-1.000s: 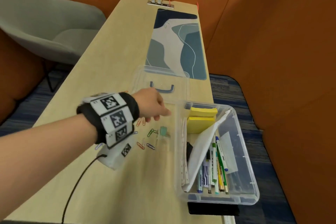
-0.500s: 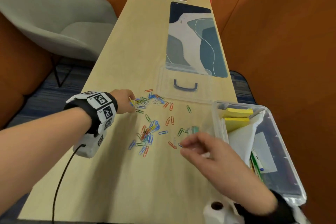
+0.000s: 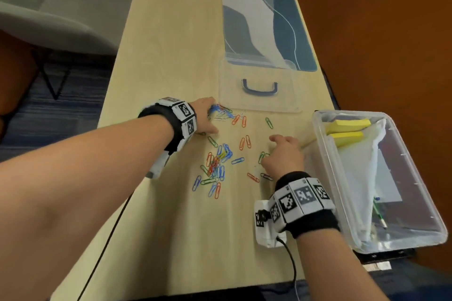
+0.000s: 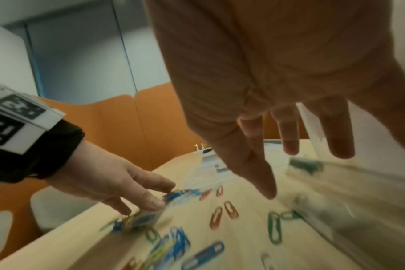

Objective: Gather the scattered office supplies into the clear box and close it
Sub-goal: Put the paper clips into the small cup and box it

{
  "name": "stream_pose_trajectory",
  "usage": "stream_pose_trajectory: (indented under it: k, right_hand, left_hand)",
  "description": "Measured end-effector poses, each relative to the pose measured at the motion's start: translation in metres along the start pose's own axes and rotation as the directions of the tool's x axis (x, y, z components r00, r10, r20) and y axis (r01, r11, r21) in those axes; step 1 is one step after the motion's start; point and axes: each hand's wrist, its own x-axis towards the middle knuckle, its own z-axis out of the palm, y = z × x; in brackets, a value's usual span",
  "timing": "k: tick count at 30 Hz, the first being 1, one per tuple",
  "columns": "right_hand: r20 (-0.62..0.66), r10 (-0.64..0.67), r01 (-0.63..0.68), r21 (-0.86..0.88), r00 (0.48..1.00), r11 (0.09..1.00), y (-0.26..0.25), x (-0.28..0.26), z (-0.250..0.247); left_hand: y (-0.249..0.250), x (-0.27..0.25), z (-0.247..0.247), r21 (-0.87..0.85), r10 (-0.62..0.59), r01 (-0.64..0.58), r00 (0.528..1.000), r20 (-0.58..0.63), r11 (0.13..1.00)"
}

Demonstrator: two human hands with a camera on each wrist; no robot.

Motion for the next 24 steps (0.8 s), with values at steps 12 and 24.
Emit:
stream_pose_trajectory:
  k: [12,24]
  right_hand:
    - [-0.081,-0.014,0.016,0.024,0.997,1.0,0.013,-0.01,0.014]
    - [-0.015,-0.076,0.076,0.402,0.997,0.912,0.014,-0.015,-0.016]
  left_hand:
    - [-0.006,-0.006,0.014,-0.048,0.282,-0.285,0.957,-0.064,0.957]
    - [0.04,0.02,0.041,-0.066,0.35,-0.348,0.936,0.026,0.935]
